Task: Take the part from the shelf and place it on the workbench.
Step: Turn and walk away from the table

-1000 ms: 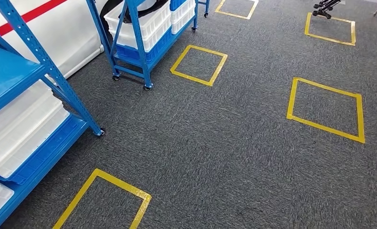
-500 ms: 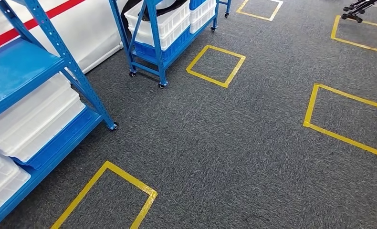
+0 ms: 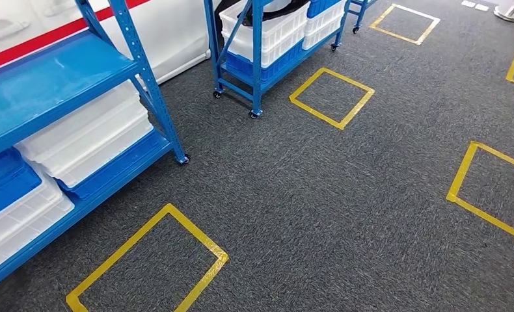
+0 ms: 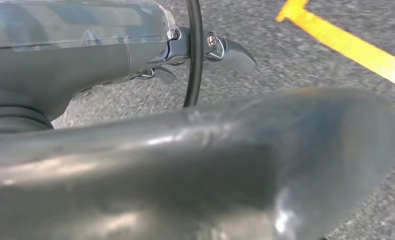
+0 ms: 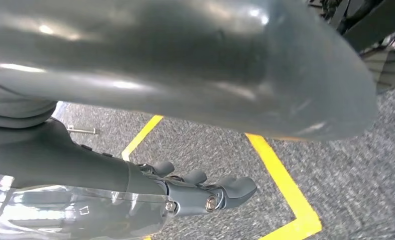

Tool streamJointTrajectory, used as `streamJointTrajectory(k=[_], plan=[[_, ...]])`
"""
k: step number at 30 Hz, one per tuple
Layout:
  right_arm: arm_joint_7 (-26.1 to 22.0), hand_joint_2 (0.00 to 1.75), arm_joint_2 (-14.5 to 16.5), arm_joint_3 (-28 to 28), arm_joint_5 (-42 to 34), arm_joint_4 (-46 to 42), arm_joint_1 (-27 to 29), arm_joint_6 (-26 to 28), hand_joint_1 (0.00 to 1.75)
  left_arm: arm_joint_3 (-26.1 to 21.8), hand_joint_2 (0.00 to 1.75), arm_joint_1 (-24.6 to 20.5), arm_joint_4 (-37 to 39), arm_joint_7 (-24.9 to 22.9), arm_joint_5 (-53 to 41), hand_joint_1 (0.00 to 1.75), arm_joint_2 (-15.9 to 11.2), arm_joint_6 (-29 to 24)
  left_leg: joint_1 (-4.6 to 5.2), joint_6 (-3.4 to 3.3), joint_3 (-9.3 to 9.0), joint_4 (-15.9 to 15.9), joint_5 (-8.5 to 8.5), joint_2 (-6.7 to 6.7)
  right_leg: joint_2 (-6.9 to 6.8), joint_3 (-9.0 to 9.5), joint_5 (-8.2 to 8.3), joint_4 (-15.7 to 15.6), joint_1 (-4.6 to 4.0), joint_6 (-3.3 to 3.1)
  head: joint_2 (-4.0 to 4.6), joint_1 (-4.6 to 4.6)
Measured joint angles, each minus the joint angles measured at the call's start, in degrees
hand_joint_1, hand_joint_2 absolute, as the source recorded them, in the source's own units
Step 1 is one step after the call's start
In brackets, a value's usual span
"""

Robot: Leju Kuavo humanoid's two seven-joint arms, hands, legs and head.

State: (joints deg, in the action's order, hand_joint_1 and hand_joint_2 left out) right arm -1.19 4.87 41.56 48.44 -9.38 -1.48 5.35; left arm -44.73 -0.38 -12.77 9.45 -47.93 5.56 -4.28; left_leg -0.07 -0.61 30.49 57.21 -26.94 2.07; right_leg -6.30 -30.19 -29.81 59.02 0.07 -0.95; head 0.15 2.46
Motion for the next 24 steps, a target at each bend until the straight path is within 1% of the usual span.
streamJointTrajectory(k=[1,2,3,4,5,6,7,8,9,10,11,12,13,14,15,16,17,18,19,20,21,22,23,24], plan=[[0.0,0.0,0.1,0.0,0.0,0.0,0.0,0.0,0.0,-0.1,0.0,0.0,0.0,0.0,0.0,0.0,0.0,0.0,-0.22,-0.31,-0.12,-0.4,0.37,-0.56,1.42,-0.5,-1.08,1.3,0.11,0.28,0.0,0.0],[0.0,0.0,0.2,0.0,0.0,0.0,0.0,0.0,0.0,-0.1,0.0,0.0,0.0,0.0,0.0,0.0,0.0,0.0,-0.42,-0.56,-0.17,-0.6,0.69,-1.1,3.18,-1.61,-2.77,3.9,0.3,0.55,0.0,-0.01],[0.0,0.0,0.4,0.0,0.0,0.0,0.1,0.0,0.0,-0.2,0.0,-0.1,0.0,0.0,0.0,0.0,0.0,0.0,-0.42,-0.72,0.0,-0.6,0.84,-1.72,4.81,-3.22,-4.77,7.4,0.51,0.75,0.0,-0.01],[0.0,0.0,0.6,0.0,0.0,0.0,0.2,0.0,0.0,-0.3,0.0,-0.2,0.0,0.0,0.0,0.0,0.0,0.0,-0.41,-0.78,0.19,-0.6,0.96,-2.37,5.57,-4.99,-6.47,11.0,0.7,0.9,0.0,-0.01],[0.0,0.0,0.8,0.0,0.0,0.0,0.3,0.0,0.0,-0.4,0.0,-0.2,0.0,0.0,0.0,0.0,0.0,0.0,-0.43,-0.76,0.31,-0.6,1.02,-3.08,5.88,-6.35,-7.3,13.8,0.88,1.05,0.0,-0.01],[0.0,0.0,1.0,0.0,0.0,0.0,0.4,0.0,0.0,-0.5,0.0,-0.2,0.0,0.0,0.0,0.0,0.0,0.0,-0.47,-0.68,0.37,-0.5,1.06,-3.87,6.0,-6.87,-6.91,14.7,1.07,1.21,0.0,-0.01],[0.0,0.0,1.1,0.0,0.0,0.0,0.4,0.0,0.0,-0.5,0.0,-0.2,0.0,0.0,0.0,0.0,0.0,0.0,-0.55,-0.55,0.37,-0.4,1.07,-4.66,6.13,-6.34,-5.38,13.3,1.28,1.37,0.0,-0.01],[0.0,0.0,1.2,0.0,0.0,0.0,0.4,0.0,0.0,-0.6,0.0,-0.2,0.0,0.0,0.0,0.0,0.1,0.0,-0.66,-0.35,0.37,-0.2,1.02,-5.45,6.52,-4.95,-3.15,10.2,1.56,1.53,0.0,-0.01],[0.0,0.0,1.2,0.0,0.0,0.0,0.4,0.0,0.0,-0.7,0.0,-0.1,0.0,0.0,0.0,0.0,0.1,0.0,-0.75,-0.03,0.49,0.1,0.92,-6.18,7.71,-3.26,-1.28,6.4,1.87,1.68,0.0,-0.02],[0.0,0.0,1.2,0.0,0.0,0.0,0.5,0.0,0.0,-0.7,0.0,-0.2,0.0,0.0,0.0,0.0,0.1,0.0,-0.78,0.37,0.7,0.4,0.8,-6.85,8.81,-1.92,0.04,3.2,1.99,1.7,0.0,-0.01],[0.0,0.0,1.2,0.0,0.0,0.0,0.5,0.0,0.0,-0.7,0.0,-0.2,0.0,0.0,0.0,0.0,0.1,0.0,-0.78,0.84,0.97,0.7,0.76,-7.41,9.62,-1.15,0.64,1.3,2.01,1.61,0.0,-0.01],[0.0,0.0,1.2,0.0,0.0,0.0,0.5,0.0,0.0,-0.7,0.0,-0.2,0.0,0.0,0.0,0.0,0.1,0.0,-0.78,1.27,1.26,0.8,0.79,-7.91,10.08,-0.95,0.62,0.6,1.9,1.43,0.0,-0.01],[0.1,0.0,1.2,0.0,0.0,0.0,0.4,0.0,0.0,-0.8,0.0,-0.2,0.0,0.0,0.0,0.0,0.1,0.0,-0.83,1.7,1.48,0.8,0.9,-8.42,9.55,-1.0,0.72,0.5,1.67,1.07,0.0,0.0],[0.1,0.0,1.2,0.0,0.0,0.0,0.3,0.0,0.0,-0.8,0.0,-0.1,0.0,0.0,0.0,0.0,0.1,0.0,-0.94,2.07,1.61,0.7,0.98,-8.81,8.93,-0.99,0.81,0.5,1.65,0.68,0.0,-0.01],[0.1,0.0,1.1,0.0,0.0,0.0,0.3,0.0,0.0,-0.8,0.0,0.0,0.0,0.0,0.0,0.0,0.2,0.0,-1.03,2.31,1.84,1.0,0.7,-8.27,8.33,-0.92,0.93,0.3,1.63,0.23,0.0,0.0],[0.1,0.0,1.0,0.0,0.0,0.0,0.3,0.0,0.0,-0.8,0.0,0.0,0.0,0.0,-0.1,0.0,0.2,0.0,-1.07,2.5,2.43,2.3,-0.2,-7.14,7.63,-0.89,1.05,0.1,1.62,-0.27,0.0,-0.01],[0.1,0.0,0.9,0.0,0.0,0.0,0.3,0.0,0.0,-0.8,0.0,0.0,0.0,0.0,-0.1,0.0,0.2,0.0,-1.06,2.58,3.43,4.6,-1.66,-5.69,6.92,-0.89,1.13,0.0,1.59,-0.66,0.0,0.0],[0.1,0.0,0.6,0.0,0.0,0.0,0.4,0.0,0.0,-0.8,0.0,-0.1,0.0,0.0,-0.1,0.0,0.2,0.0,-1.04,2.62,5.0,8.1,-3.65,-4.12,6.13,-0.92,1.14,-0.1,1.41,-0.97,0.0,0.0],[0.1,0.0,0.4,0.0,0.0,0.1,0.5,-0.1,0.0,-0.8,0.0,-0.2,0.0,0.0,-0.1,0.0,0.2,0.0,-1.03,2.66,6.79,12.0,-5.6,-3.35,5.3,-0.99,1.1,-0.1,1.2,-1.16,0.0,-0.01],[0.1,0.0,0.2,0.0,0.0,0.1,0.6,-0.1,0.0,-0.8,0.0,-0.3,0.0,-0.1,-0.1,0.0,0.2,0.0,-1.03,2.69,8.17,15.2,-6.83,-3.03,4.46,-1.03,1.06,-0.1,1.0,-1.26,0.0,0.0],[0.1,0.0,0.1,0.0,0.0,0.1,0.6,-0.2,0.0,-0.8,0.0,-0.2,0.0,-0.1,-0.1,0.0,0.2,0.0,-1.03,2.64,8.76,16.8,-7.1,-2.84,3.6,-1.03,1.0,-0.1,0.82,-1.35,0.0,-0.01],[0.2,0.0,0.0,0.0,0.0,0.1,0.6,-0.2,0.0,-0.8,0.0,-0.2,0.0,-0.2,-0.2,0.0,0.3,0.0,-0.99,2.52,8.2,16.1,-6.24,-2.64,2.86,-0.97,0.94,0.0,0.68,-1.4,0.0,0.0],[0.2,0.0,-0.1,0.0,0.1,0.1,0.6,-0.2,0.0,-0.8,0.0,0.0,0.0,-0.3,-0.2,0.0,0.3,0.0,-0.89,2.3,6.56,13.3,-4.56,-2.23,2.17,-0.85,0.87,0.0,0.58,-1.41,0.0,0.01],[0.3,0.0,-0.1,0.0,0.1,0.1,0.5,-0.2,0.0,-0.8,0.0,0.0,0.0,-0.3,-0.3,0.0,0.3,0.0,-0.73,1.99,4.45,9.6,-2.7,-1.45,1.55,-0.69,0.79,0.0,0.51,-1.38,0.0,0.01]])
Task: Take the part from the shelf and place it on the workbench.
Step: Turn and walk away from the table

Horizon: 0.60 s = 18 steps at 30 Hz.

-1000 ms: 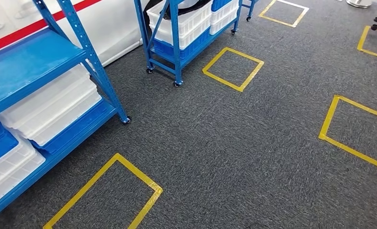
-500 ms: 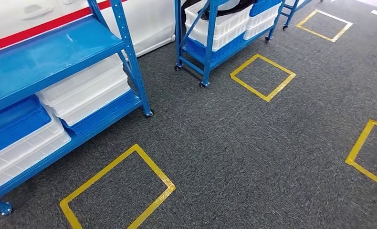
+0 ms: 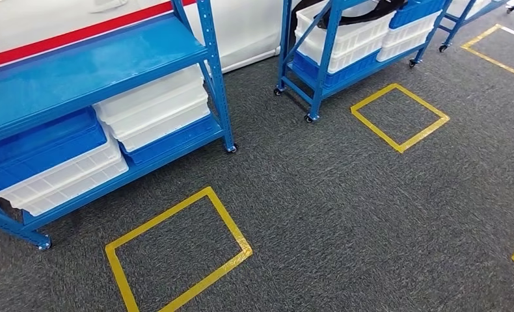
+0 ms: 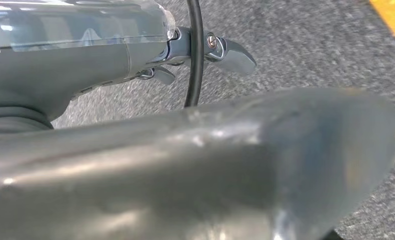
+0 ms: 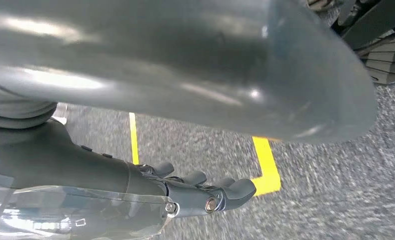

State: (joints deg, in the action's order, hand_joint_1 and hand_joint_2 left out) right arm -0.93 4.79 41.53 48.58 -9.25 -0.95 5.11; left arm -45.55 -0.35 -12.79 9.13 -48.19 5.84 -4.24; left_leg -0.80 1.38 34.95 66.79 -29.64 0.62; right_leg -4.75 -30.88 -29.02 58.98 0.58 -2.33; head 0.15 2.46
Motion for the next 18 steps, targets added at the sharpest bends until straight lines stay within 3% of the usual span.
streamJointTrajectory(k=[2,3,4,6,8,10,12,13,14,16,18], plan=[[0.1,0.0,0.0,0.0,0.1,0.0,0.0,0.0,0.0,0.0,0.0,-0.2,0.0,0.0,-0.1,0.0,0.0,0.0,0.59,-0.74,-3.32,-6.4,2.01,2.58,-1.29,0.37,-0.16,-0.1,-0.13,0.32,0.0,0.0],[0.1,0.0,0.0,0.0,0.2,0.0,-0.1,0.0,0.0,0.0,0.0,-0.3,0.0,-0.1,-0.1,0.0,0.0,0.0,0.86,-1.03,-3.91,-7.9,2.27,3.38,-1.93,0.53,-0.2,-0.2,-0.15,0.59,0.0,-0.01],[0.1,0.0,0.0,0.0,0.2,0.0,-0.1,0.0,0.0,0.0,0.0,-0.3,0.0,-0.1,-0.3,0.0,0.0,0.0,1.1,-1.26,-4.01,-8.5,2.22,3.61,-2.61,0.69,-0.21,-0.3,-0.14,0.9,0.0,-0.01],[0.1,0.0,0.0,0.0,0.4,0.0,-0.3,0.0,0.0,-0.2,0.0,-0.2,-0.1,-0.2,-0.6,0.0,0.1,0.0,1.0,-1.68,-4.09,-9.2,2.76,2.31,-3.45,1.1,-0.31,-0.4,-0.06,1.56,0.0,-0.01],[0.2,0.0,0.1,0.0,0.6,0.0,-0.5,0.0,0.0,-0.4,0.0,0.0,-0.1,-0.2,-1.0,0.0,0.2,0.1,0.57,-2.26,-4.4,-10.0,3.46,0.94,-1.0,0.55,-1.99,1.5,0.12,2.15,0.0,-0.01],[0.3,0.0,0.4,0.0,0.7,0.0,-0.3,0.0,0.0,-0.5,0.0,-0.1,-0.1,-0.2,-1.2,0.0,0.3,0.1,0.38,-2.7,-4.26,-10.3,3.9,-0.37,2.8,-2.32,-5.66,7.7,0.41,2.53,0.0,-0.02],[0.3,0.0,0.9,0.0,0.7,0.0,-0.1,0.0,0.0,-0.7,0.0,-0.2,-0.1,-0.2,-1.2,0.0,0.3,0.2,0.4,-2.83,-3.96,-10.2,4.04,-1.9,4.14,-5.37,-7.93,13.7,0.58,2.71,0.0,-0.02],[0.3,0.0,1.0,0.0,0.7,0.0,0.0,0.0,0.0,-0.8,0.0,-0.2,-0.2,-0.1,-1.3,0.0,0.3,0.2,0.4,-2.81,-3.92,-10.1,4.06,-2.78,4.34,-5.82,-7.44,14.4,0.65,2.76,0.0,-0.02],[0.3,0.0,1.2,0.0,0.7,0.0,0.0,0.0,0.0,-1.0,0.0,-0.2,-0.2,-0.1,-1.3,0.0,0.4,0.2,0.38,-2.73,-3.93,-10.0,4.06,-3.68,4.53,-5.28,-5.88,13.0,0.73,2.77,0.0,-0.02],[0.3,0.0,1.2,0.0,0.7,0.0,0.0,0.0,0.0,-1.2,0.0,-0.1,-0.2,0.0,-1.5,0.0,0.4,0.2,0.3,-2.39,-3.83,-9.6,3.95,-5.36,6.29,-2.33,-1.62,6.0,0.99,2.66,0.0,-0.02],[0.3,0.0,1.2,0.0,0.7,0.0,0.0,0.0,0.0,-1.4,0.0,-0.1,-0.2,0.2,-1.6,0.0,0.5,0.4,0.34,-1.69,-3.37,-9.0,3.8,-6.73,8.5,-0.34,0.42,0.9,1.08,2.55,0.0,-0.01]])
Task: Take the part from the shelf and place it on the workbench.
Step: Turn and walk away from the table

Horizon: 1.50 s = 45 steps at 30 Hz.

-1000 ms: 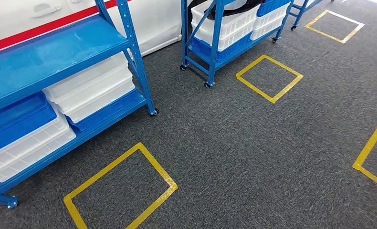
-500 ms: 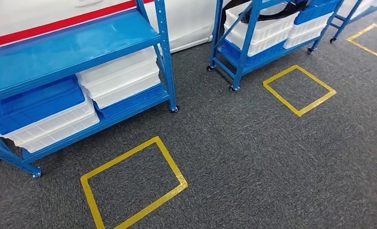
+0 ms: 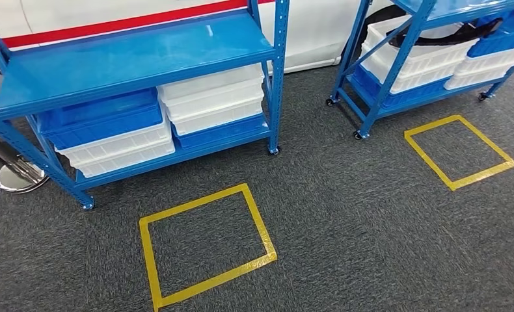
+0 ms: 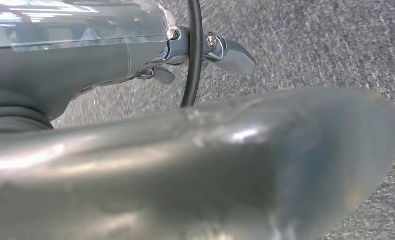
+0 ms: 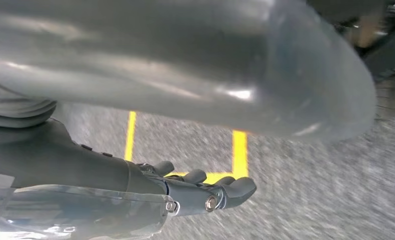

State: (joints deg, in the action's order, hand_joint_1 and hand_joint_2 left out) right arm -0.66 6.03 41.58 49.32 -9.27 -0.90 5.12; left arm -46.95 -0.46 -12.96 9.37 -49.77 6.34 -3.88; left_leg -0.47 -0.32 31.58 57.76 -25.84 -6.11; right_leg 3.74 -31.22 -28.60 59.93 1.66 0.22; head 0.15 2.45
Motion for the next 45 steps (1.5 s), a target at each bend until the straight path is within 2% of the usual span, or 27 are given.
streamJointTrajectory(k=[1,3,5,7,9,10,11,12,14,16,18,20,22,23,24,25,26,28,30,35,37,39,40,41,42,44,45], plan=[[0.0,0.0,0.0,0.0,0.0,0.0,0.0,0.0,0.0,0.0,0.0,0.0,0.0,0.1,0.0,0.0,0.0,0.1,-0.01,0.4,0.33,0.1,0.02,-0.58,0.5,0.22,0.01,-0.7,-0.09,-0.11,0.0,0.0],[0.0,0.0,0.0,0.0,0.0,0.0,-0.1,0.0,0.0,-0.1,0.0,0.1,0.0,0.4,0.0,0.0,0.0,0.3,-0.15,1.2,0.69,0.1,0.17,-1.71,-0.84,0.3,0.15,-1.0,-0.19,-0.65,0.0,-0.01],[0.1,0.0,-0.1,0.0,0.0,0.0,-0.1,-0.1,0.0,-0.2,0.0,0.1,0.0,0.8,-0.1,0.0,0.1,0.6,-0.11,1.73,1.58,1.9,-1.04,0.32,-2.45,0.59,0.37,-1.6,-0.06,-1.48,0.0,0.0],[0.1,0.0,-0.4,0.1,0.1,0.0,0.1,-0.1,0.0,-0.3,0.0,0.0,0.0,1.3,-0.2,0.0,0.1,0.8,-0.06,2.04,4.43,8.0,-4.52,3.96,-4.18,0.72,0.38,-1.8,-0.25,-2.14,0.0,0.01],[0.1,0.0,-0.7,0.1,0.1,0.0,0.2,-0.1,0.0,-0.4,0.0,-0.1,-0.1,1.7,-0.3,0.0,0.1,0.9,-0.17,2.33,7.7,14.9,-7.33,5.24,-5.99,0.71,0.21,-1.8,-0.52,-2.42,0.0,0.01],[0.1,0.0,-0.8,0.1,0.1,0.0,0.2,-0.2,0.0,-0.5,0.0,0.0,-0.1,1.9,-0.4,0.0,0.1,0.9,-0.19,2.41,8.18,16.0,-7.29,5.48,-6.85,0.77,0.09,-1.7,-0.59,-2.44,0.0,0.01],[0.0,0.0,-0.9,0.1,0.1,0.0,0.2,-0.3,0.0,-0.5,0.0,0.1,-0.1,2.0,-0.5,0.0,0.1,0.9,-0.19,2.43,7.56,15.0,-6.21,5.74,-7.65,0.88,-0.04,-1.7,-0.61,-2.4,0.0,0.02],[0.0,0.0,-1.0,0.1,0.1,0.0,0.1,-0.4,0.0,-0.6,0.0,0.1,-0.1,2.1,-0.6,0.0,0.1,0.9,-0.18,2.33,5.84,11.9,-4.37,6.24,-8.41,1.08,-0.2,-1.7,-0.63,-2.31,0.0,0.02],[0.0,0.0,-1.0,0.1,0.2,0.0,0.1,-0.6,0.0,-0.9,0.0,0.1,-0.1,2.2,-0.7,0.0,0.1,0.9,0.1,1.71,1.73,4.2,-1.37,8.71,-9.85,1.56,-0.62,-1.6,-0.79,-1.93,0.0,0.01],[0.0,0.0,-1.0,0.2,0.2,0.0,-0.1,-0.6,0.0,-1.2,0.0,-0.1,-0.2,2.4,-0.7,0.0,0.1,0.9,0.53,0.92,0.0,0.6,-0.64,10.15,-11.01,1.96,-0.95,-1.6,-0.95,-1.33,0.0,0.0],[-0.3,0.0,-1.0,0.2,0.1,0.0,-0.4,-0.5,0.0,-1.4,0.0,0.1,-0.3,2.6,-0.8,0.0,0.1,0.9,0.61,0.26,-0.05,0.2,-0.54,9.14,-11.81,2.34,-1.09,-1.8,-0.98,-0.66,0.0,0.0],[-1.0,0.0,-1.0,0.4,-0.3,0.0,-0.6,-0.2,0.0,-1.6,0.0,0.3,-0.3,2.9,-0.8,0.0,0.2,1.2,0.29,-0.43,-0.42,-0.6,-0.16,8.17,-9.63,2.08,-2.01,-0.7,-0.84,0.01,0.0,-0.02],[-1.6,0.0,-0.7,0.8,-0.6,-0.1,-0.4,0.0,0.0,-1.9,0.0,0.2,-0.3,3.3,-0.8,0.0,0.2,1.5,0.04,-0.99,-0.59,-1.0,0.1,7.45,-5.71,-0.65,-4.92,4.8,-0.57,0.44,0.0,-0.02],[-1.7,0.0,-0.5,0.9,-0.7,-0.1,-0.2,0.1,0.0,-1.9,0.0,0.1,-0.3,3.4,-0.7,0.0,0.2,1.6,0.02,-1.18,-0.55,-1.1,0.1,7.1,-4.6,-2.72,-6.58,8.5,-0.49,0.53,0.0,-0.01],[-1.7,0.0,-0.3,1.1,-0.8,-0.1,-0.1,0.1,0.0,-2.0,0.0,0.0,-0.3,3.5,-0.7,0.0,0.2,1.6,0.03,-1.24,-0.59,-1.0,0.04,6.68,-4.15,-4.72,-7.62,11.9,-0.42,0.63,0.0,-0.01],[-1.7,0.0,-0.2,1.2,-0.8,-0.1,0.0,0.1,0.0,-2.0,0.0,0.0,-0.3,3.5,-0.7,0.0,0.2,1.7,0.03,-1.22,-0.71,-1.0,-0.12,6.22,-4.0,-6.08,-7.65,13.9,-0.35,0.73,0.0,-0.01],[-1.7,0.0,0.0,1.3,-0.9,-0.1,0.1,0.1,0.0,-2.0,0.0,0.0,-0.3,3.6,-0.7,0.0,0.2,1.7,0.0,-1.15,-0.94,-1.0,-0.38,5.75,-3.97,-6.41,-6.39,13.6,-0.27,0.81,0.0,-0.01],[-1.7,0.0,0.1,1.5,-0.9,-0.1,0.2,0.1,0.0,-2.1,0.0,0.1,-0.3,3.6,-0.7,0.0,0.3,1.7,-0.1,-0.74,-1.6,-0.8,-1.28,5.01,-3.93,-4.31,-1.58,7.7,0.01,0.91,0.0,-0.02],[-1.8,0.0,0.1,1.7,-1.0,-0.1,0.3,0.0,0.0,-2.3,0.0,0.2,-0.3,3.8,-1.0,0.0,0.3,1.7,0.08,0.01,-2.04,-0.3,-2.47,4.66,-3.7,-1.58,0.78,1.2,0.06,0.8,0.0,-0.02],[-1.8,0.0,0.0,2.0,-1.0,-0.1,0.3,-0.1,0.0,-2.9,0.0,0.1,-0.4,4.2,-1.7,0.0,0.4,1.7,-0.06,1.77,-2.76,1.0,-4.25,4.84,-3.7,0.65,-0.98,-1.0,-0.16,-1.14,0.0,0.0],[-1.9,0.0,-0.3,2.1,-1.0,-0.1,0.5,-0.1,0.0,-2.9,0.0,0.1,-0.4,4.2,-1.8,0.0,0.5,1.7,-0.17,2.22,0.1,6.5,-5.59,5.37,-3.95,2.34,-1.76,-1.5,-0.11,-1.83,0.0,0.0],[-1.9,0.0,-0.7,2.2,-1.0,-0.1,0.6,-0.1,0.0,-2.9,0.0,0.2,-0.4,4.2,-1.8,0.0,0.5,1.7,-0.17,2.38,5.98,14.4,-7.06,5.61,-4.12,4.06,-2.93,-2.0,-0.26,-2.14,0.0,0.01],[-1.9,0.0,-0.9,2.2,-1.0,-0.1,0.6,-0.1,0.0,-2.9,0.0,0.3,-0.4,4.2,-1.9,0.0,0.5,1.7,-0.16,2.32,8.67,16.9,-6.56,5.64,-4.11,5.1,-3.67,-2.3,-0.35,-2.17,0.0,0.01],[-1.9,0.0,-1.0,2.2,-1.0,-0.1,0.7,-0.1,0.0,-2.9,0.0,0.5,-0.4,4.2,-1.9,0.0,0.5,1.7,-0.15,2.15,10.45,17.3,-4.76,5.65,-4.08,6.3,-4.46,-2.6,-0.43,-2.14,0.0,0.0],[-1.9,0.0,-1.1,2.2,-1.0,-0.1,0.7,-0.1,0.0,-2.9,0.0,0.7,-0.4,4.2,-1.9,0.0,0.5,1.7,-0.1,1.83,11.19,15.2,-1.56,5.66,-4.06,7.82,-5.35,-3.0,-0.54,-2.09,0.0,0.0],[-1.9,0.0,-1.2,2.3,-1.0,0.0,1.0,-0.1,0.0,-3.0,0.0,1.1,-0.4,4.2,-1.9,0.0,0.5,1.7,0.29,0.76,10.38,8.1,5.14,5.76,-4.11,10.88,-7.1,-4.2,-0.76,-1.85,0.0,-0.01],[-2.0,0.0,-1.2,2.3,-1.0,0.1,1.0,-0.2,0.0,-3.0,0.0,1.2,-0.4,4.2,-1.9,0.0,0.5,1.7,0.69,0.1,9.55,5.4,6.83,5.89,-4.06,12.2,-7.84,-4.8,-0.82,-1.53,0.0,0.01]])
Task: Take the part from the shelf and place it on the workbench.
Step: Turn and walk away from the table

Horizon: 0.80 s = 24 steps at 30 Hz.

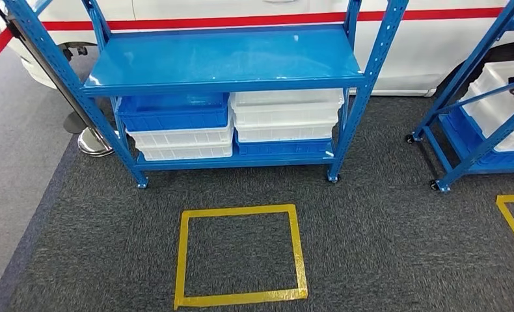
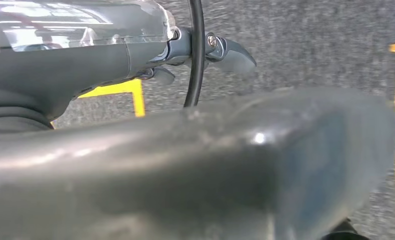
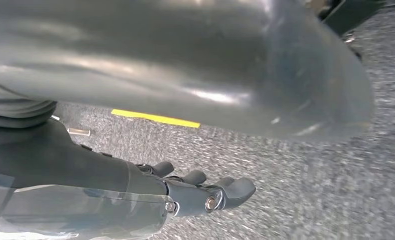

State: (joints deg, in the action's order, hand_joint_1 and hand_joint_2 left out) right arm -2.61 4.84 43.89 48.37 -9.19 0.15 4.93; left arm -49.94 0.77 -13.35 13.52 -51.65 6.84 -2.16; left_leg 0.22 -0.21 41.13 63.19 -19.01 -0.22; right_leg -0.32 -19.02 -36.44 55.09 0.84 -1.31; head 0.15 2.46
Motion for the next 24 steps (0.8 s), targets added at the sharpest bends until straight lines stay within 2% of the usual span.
streamJointTrajectory(k=[1,2,3,4,5,6,7,8,9,11,12,13,14,15,16,17,18,19,20,21,22,23,24], plan=[[0.0,0.0,0.0,0.0,0.0,0.1,-0.1,-0.1,0.0,0.0,0.0,0.1,0.0,0.0,0.0,0.0,0.0,0.0,0.42,-0.65,-0.85,-1.3,-0.04,0.12,0.01,1.05,-0.56,-0.7,0.15,0.44,0.0,0.0],[0.0,0.0,0.0,0.1,0.0,0.2,-0.2,-0.2,0.0,0.0,0.0,0.0,-0.1,0.0,0.0,0.0,0.0,0.0,0.8,-1.21,-1.78,-1.8,-1.32,0.2,-0.01,2.0,-0.83,-1.3,0.25,0.91,0.0,0.02],[-0.1,0.0,0.0,0.1,0.0,0.2,-0.5,-0.2,0.0,0.0,0.0,-0.1,-0.2,0.0,0.0,0.0,0.0,0.0,0.97,-1.64,-2.98,-2.7,-2.46,0.16,0.03,2.41,-0.19,-0.8,0.36,1.38,0.0,0.03],[-0.1,0.0,0.0,0.1,0.0,0.2,-0.8,-0.2,0.0,0.0,0.0,-0.3,-0.3,0.0,-0.1,0.0,-0.1,0.0,0.85,-1.95,-4.35,-3.7,-3.57,0.02,0.01,1.87,1.17,1.3,0.52,1.71,0.0,0.02],[-0.1,0.0,0.0,0.1,0.0,0.2,-1.0,-0.2,0.0,0.0,0.0,-0.5,-0.3,0.0,-0.1,0.0,-0.1,0.0,0.64,-2.16,-5.83,-4.8,-4.41,-0.09,0.07,0.14,3.11,5.1,0.49,1.93,0.01,0.02],[-0.1,0.0,0.1,0.1,0.0,0.2,-1.2,-0.2,0.0,0.0,0.0,-0.6,-0.4,0.0,-0.1,0.0,-0.1,0.0,0.37,-2.35,-7.46,-5.8,-5.12,-0.2,0.17,-2.91,4.88,10.1,0.53,2.15,0.01,0.01],[-0.1,0.0,0.3,0.2,0.0,0.1,-1.3,-0.2,0.0,0.0,0.0,-0.7,-0.4,0.0,-0.1,0.0,-0.1,0.0,0.12,-2.46,-9.06,-6.7,-5.84,-0.28,0.26,-6.47,5.39,14.8,0.59,2.3,0.01,-0.01],[-0.1,0.0,0.6,0.2,0.0,0.1,-1.3,-0.2,0.0,0.0,0.0,-0.7,-0.4,0.0,-0.1,0.0,-0.1,0.0,0.01,-2.55,-10.7,-7.3,-6.69,-0.36,0.32,-9.97,4.41,18.1,0.57,2.45,0.01,0.0],[-0.2,0.0,0.8,0.2,0.0,0.1,-1.3,-0.2,0.0,0.0,0.0,-0.7,-0.4,0.0,-0.1,0.0,0.0,0.0,-0.1,-2.55,-12.35,-7.8,-7.65,-0.54,0.32,-13.11,2.02,20.0,0.6,2.63,0.0,-0.01],[-0.2,0.0,1.0,0.3,0.0,0.1,-1.0,-0.1,0.0,0.0,0.0,-0.5,-0.4,0.0,-0.1,0.0,0.0,0.0,-0.38,-2.23,-15.56,-8.3,-9.79,-1.07,0.3,-17.73,-3.23,19.6,0.66,2.94,0.0,-0.01],[-0.2,0.0,1.1,0.3,0.0,0.1,-0.7,0.0,0.0,0.0,0.0,-0.4,-0.4,0.0,-0.1,0.0,0.0,0.0,-0.57,-1.98,-17.14,-8.5,-11.01,-1.32,0.29,-19.47,-4.22,18.0,0.71,3.12,0.0,-0.02],[-0.1,0.0,1.1,0.3,0.0,0.1,-0.4,0.0,0.0,0.0,0.0,-0.2,-0.4,0.0,-0.1,0.0,0.1,0.0,-0.74,-1.71,-18.7,-8.5,-12.28,-1.48,0.25,-20.84,-2.83,15.7,0.77,3.26,0.0,-0.02],[-0.1,0.0,1.2,0.3,0.0,0.2,0.0,0.1,0.0,0.0,0.0,0.0,-0.4,0.0,-0.1,0.0,0.1,0.0,-0.85,-1.41,-20.16,-8.6,-13.65,-1.53,0.13,-21.97,1.68,12.5,0.85,3.35,0.0,-0.03],[-0.1,0.0,1.2,0.3,0.0,0.2,0.3,0.1,0.0,-0.1,0.0,0.1,-0.4,0.0,-0.1,0.0,0.1,0.0,-0.85,-1.09,-21.57,-8.5,-15.07,-1.61,-0.1,-22.72,7.41,9.4,0.89,3.29,0.0,-0.03],[-0.1,0.0,1.2,0.3,0.0,0.2,0.4,0.1,0.0,-0.1,0.0,0.1,-0.4,0.0,-0.1,0.0,0.1,0.0,-0.73,-0.69,-22.91,-8.6,-16.5,-1.63,-0.26,-23.06,12.29,7.4,0.85,3.03,0.0,-0.03],[-0.1,0.0,1.2,0.3,0.0,0.2,0.4,0.1,0.0,-0.1,0.0,0.1,-0.4,0.0,-0.1,0.0,0.1,0.0,-0.58,-0.24,-24.45,-8.9,-17.58,-1.58,-0.32,-23.07,15.38,6.4,0.76,2.64,0.0,-0.02],[-0.1,0.0,1.2,0.3,0.0,0.2,0.2,0.1,0.0,-0.1,0.0,-0.2,-0.4,0.0,-0.1,0.0,0.1,0.0,-0.46,0.17,-25.44,-8.5,-17.79,-1.57,-0.29,-22.63,15.58,6.4,0.67,2.11,0.0,-0.01],[-0.1,0.0,1.2,0.3,0.0,0.1,-0.2,0.1,0.0,-0.1,0.0,-0.6,-0.4,0.0,-0.1,0.0,0.1,0.0,-0.44,0.51,-25.52,-7.1,-17.08,-1.43,-0.1,-21.79,14.49,6.7,0.71,1.55,-0.01,0.01],[-0.1,0.0,1.2,0.3,0.0,0.1,-0.4,0.1,0.0,-0.1,0.0,-1.0,-0.5,0.0,-0.1,0.0,0.1,0.0,-0.51,0.79,-24.45,-4.0,-15.43,-1.22,0.0,-20.73,13.46,6.6,0.8,1.05,0.0,0.01],[-0.1,0.0,1.1,0.3,0.0,0.1,-0.6,0.1,0.0,-0.1,0.0,-1.4,-0.5,0.0,-0.1,0.0,0.1,0.0,-0.59,1.02,-21.85,0.5,-13.72,-0.99,0.03,-19.4,12.48,6.2,0.88,0.6,0.0,0.01],[-0.1,0.0,1.0,0.3,0.0,0.1,-0.7,0.1,0.0,-0.1,0.0,-1.6,-0.5,0.0,-0.1,0.0,0.1,0.0,-0.66,1.27,-18.71,5.1,-12.95,-0.74,0.06,-17.97,11.56,5.7,0.92,0.25,0.0,0.01],[-0.1,0.0,0.9,0.3,0.0,0.1,-0.7,0.1,0.0,-0.1,0.0,-1.6,-0.5,0.0,-0.1,0.0,0.1,0.0,-0.71,1.51,-15.37,8.8,-13.61,-0.51,0.09,-16.38,10.47,5.2,0.84,0.05,0.01,0.0],[-0.1,0.0,0.6,0.3,0.0,0.1,-0.7,0.1,0.0,-0.1,0.0,-1.5,-0.5,0.0,-0.1,0.0,0.1,0.0,-0.72,1.68,-12.24,11.0,-15.74,-0.39,0.17,-14.66,9.36,4.7,0.79,-0.08,0.0,0.01]])
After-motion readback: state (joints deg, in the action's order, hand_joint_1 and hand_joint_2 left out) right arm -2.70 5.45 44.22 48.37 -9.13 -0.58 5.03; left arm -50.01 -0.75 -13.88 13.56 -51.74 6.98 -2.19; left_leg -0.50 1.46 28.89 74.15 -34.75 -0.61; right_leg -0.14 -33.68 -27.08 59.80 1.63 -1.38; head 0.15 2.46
